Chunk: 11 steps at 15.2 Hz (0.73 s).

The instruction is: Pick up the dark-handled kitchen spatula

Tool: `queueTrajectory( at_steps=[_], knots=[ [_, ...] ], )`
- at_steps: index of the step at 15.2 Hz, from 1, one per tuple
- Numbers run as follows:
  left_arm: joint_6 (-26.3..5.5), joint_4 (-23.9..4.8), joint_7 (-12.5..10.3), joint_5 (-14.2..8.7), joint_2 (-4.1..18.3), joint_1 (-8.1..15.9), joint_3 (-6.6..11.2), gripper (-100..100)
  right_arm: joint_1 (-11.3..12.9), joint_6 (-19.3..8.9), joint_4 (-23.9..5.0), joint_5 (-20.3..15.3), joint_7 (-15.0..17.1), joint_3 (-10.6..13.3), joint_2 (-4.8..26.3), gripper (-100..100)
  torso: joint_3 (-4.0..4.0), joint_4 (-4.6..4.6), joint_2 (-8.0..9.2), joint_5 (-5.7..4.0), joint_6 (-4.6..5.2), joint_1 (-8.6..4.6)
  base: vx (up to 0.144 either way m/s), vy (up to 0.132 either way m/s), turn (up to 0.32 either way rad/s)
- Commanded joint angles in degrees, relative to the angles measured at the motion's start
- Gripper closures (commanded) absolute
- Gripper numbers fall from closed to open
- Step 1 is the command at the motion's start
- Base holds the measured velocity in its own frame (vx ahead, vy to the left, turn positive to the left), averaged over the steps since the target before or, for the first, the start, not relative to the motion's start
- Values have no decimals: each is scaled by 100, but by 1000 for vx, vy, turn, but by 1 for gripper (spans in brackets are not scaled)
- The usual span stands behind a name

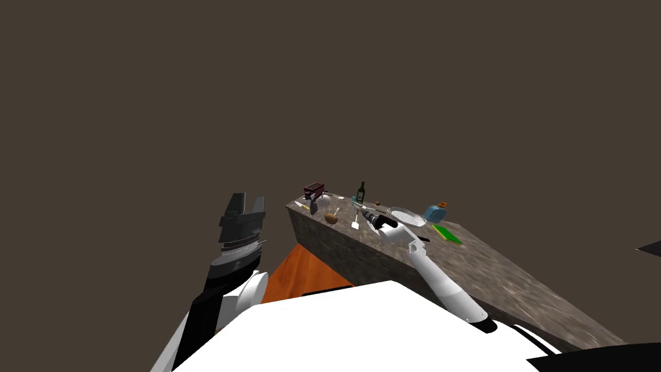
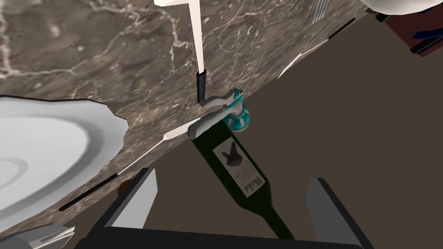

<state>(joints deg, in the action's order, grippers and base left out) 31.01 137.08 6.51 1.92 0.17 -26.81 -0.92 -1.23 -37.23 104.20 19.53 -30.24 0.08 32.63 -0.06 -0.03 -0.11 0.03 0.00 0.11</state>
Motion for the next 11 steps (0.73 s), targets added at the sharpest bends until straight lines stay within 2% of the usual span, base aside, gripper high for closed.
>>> queueTrajectory(
  at_steps=[1, 2, 4, 5, 7, 8, 10, 11],
  knots=[
    [0, 0, 0, 0, 0, 0, 0, 0, 10, -165, 1, -3, -16, 2, 4, -100, 0, 0, 0, 0, 0, 0, 14, 12, -7],
    [0, 0, 0, 0, 0, 0, 0, 0, 168, -379, -188, 74, -143, 29, 96, -100, 2, 1, 3, -1, 1, -3, 21, 17, 57],
    [0, 0, 0, 0, 0, 0, 0, 0, 168, -514, -188, 74, -143, 29, 96, -100, 0, 0, 0, -1, -2, -2, 24, 17, 63],
    [0, 0, 0, 0, 0, 0, 0, 0, 323, -694, -374, 150, -269, 57, 185, -100, 1, 0, 1, -1, 0, -3, 26, 24, 71],
    [0, 0, 0, 0, 0, 0, 0, 0, 323, -858, -374, 150, -269, 57, 185, -100, -1, 0, -1, 0, -1, -1, 27, 20, 56],
    [0, 0, 0, 0, 0, 0, 0, 0, 476, -1019, -558, 225, -392, 84, 268, -100, 0, 0, 0, -1, 0, -2, 36, 26, 68],
    [0, 0, 0, 0, 0, 0, 0, 0, 476, -1197, -558, 225, -392, 84, 268, -100, -2, -1, -4, 0, -2, 3, 31, 30, 57],
    [0, 0, 0, 0, 0, 0, 0, 0, 626, -1358, -739, 299, -513, 110, 346, -100, -1, -1, -1, 0, 0, 2, 24, 27, 64]
  ],
)
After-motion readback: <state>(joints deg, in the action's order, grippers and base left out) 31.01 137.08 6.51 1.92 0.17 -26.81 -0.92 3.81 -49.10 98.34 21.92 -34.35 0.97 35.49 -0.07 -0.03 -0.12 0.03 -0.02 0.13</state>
